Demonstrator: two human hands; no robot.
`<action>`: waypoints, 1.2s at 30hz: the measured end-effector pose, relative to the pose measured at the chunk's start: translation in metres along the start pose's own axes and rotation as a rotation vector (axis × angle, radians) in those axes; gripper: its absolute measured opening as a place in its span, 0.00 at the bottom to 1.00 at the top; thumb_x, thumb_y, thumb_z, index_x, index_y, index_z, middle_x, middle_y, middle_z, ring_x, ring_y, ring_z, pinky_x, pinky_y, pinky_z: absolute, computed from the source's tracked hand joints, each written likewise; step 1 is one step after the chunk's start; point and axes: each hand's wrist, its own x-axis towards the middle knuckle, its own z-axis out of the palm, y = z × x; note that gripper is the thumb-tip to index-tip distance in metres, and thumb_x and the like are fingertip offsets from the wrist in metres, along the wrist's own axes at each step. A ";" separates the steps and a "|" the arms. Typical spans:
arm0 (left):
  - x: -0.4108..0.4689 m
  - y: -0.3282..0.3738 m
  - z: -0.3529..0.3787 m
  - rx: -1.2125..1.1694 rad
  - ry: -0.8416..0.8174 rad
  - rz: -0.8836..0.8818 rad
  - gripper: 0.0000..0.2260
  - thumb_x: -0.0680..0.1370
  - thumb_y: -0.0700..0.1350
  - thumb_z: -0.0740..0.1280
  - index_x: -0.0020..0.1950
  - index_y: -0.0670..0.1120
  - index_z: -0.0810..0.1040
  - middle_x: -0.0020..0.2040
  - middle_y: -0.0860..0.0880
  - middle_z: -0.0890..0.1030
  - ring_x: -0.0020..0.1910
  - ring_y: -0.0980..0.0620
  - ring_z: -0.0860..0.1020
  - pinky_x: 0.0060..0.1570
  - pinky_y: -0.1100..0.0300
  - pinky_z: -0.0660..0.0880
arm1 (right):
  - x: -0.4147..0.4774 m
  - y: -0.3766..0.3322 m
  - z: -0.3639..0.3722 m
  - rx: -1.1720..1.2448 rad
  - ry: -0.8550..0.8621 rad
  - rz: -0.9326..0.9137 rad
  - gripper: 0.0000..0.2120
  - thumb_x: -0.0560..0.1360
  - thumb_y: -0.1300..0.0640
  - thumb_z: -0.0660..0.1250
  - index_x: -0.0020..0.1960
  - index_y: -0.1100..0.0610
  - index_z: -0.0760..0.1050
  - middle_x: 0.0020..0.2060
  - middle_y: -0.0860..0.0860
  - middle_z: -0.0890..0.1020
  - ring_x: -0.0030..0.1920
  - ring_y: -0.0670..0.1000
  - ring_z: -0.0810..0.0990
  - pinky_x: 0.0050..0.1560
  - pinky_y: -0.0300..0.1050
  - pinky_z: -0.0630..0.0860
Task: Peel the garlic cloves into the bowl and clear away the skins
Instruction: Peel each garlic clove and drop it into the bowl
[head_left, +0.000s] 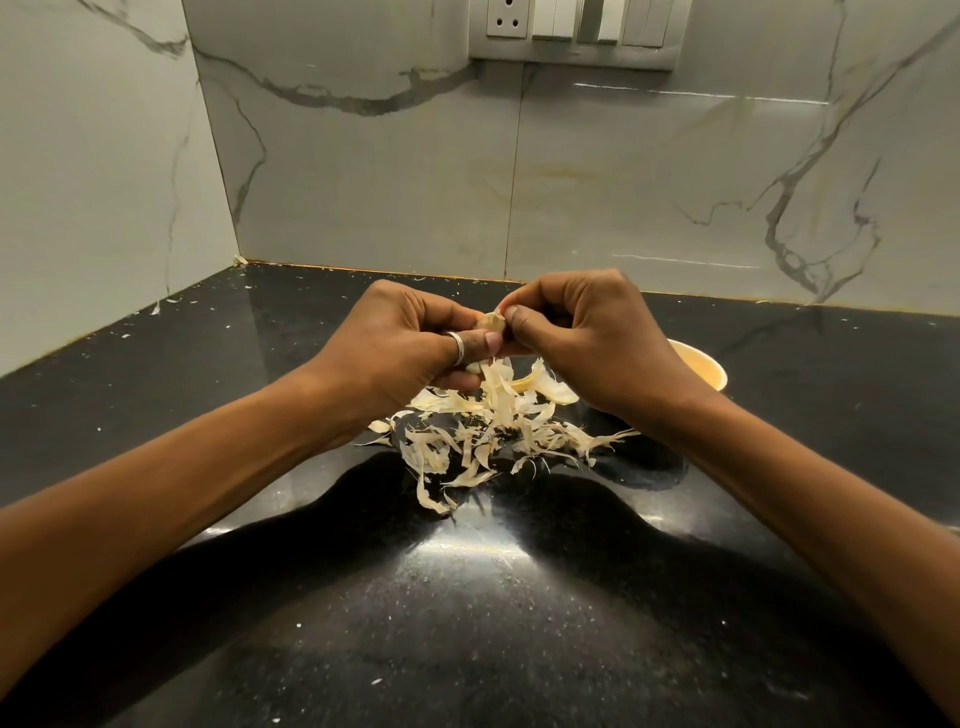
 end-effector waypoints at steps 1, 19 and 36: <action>-0.001 0.001 0.000 -0.026 -0.001 -0.010 0.07 0.75 0.35 0.72 0.53 0.38 0.84 0.46 0.42 0.86 0.41 0.52 0.85 0.36 0.66 0.80 | 0.000 0.000 0.000 0.007 0.001 0.004 0.06 0.80 0.60 0.69 0.51 0.57 0.85 0.39 0.52 0.86 0.38 0.52 0.84 0.42 0.56 0.83; -0.002 0.009 0.003 -0.225 0.088 -0.045 0.06 0.72 0.36 0.74 0.49 0.41 0.84 0.45 0.45 0.87 0.42 0.52 0.86 0.36 0.65 0.81 | 0.001 -0.006 -0.006 0.331 -0.005 0.084 0.05 0.77 0.62 0.72 0.51 0.63 0.83 0.43 0.57 0.87 0.41 0.52 0.88 0.45 0.43 0.84; -0.007 0.011 0.006 -0.239 0.117 -0.056 0.06 0.72 0.34 0.74 0.48 0.36 0.82 0.37 0.45 0.86 0.36 0.51 0.85 0.34 0.68 0.79 | 0.001 0.000 0.000 0.103 0.031 -0.042 0.06 0.79 0.62 0.71 0.54 0.62 0.84 0.45 0.54 0.87 0.44 0.49 0.87 0.48 0.49 0.85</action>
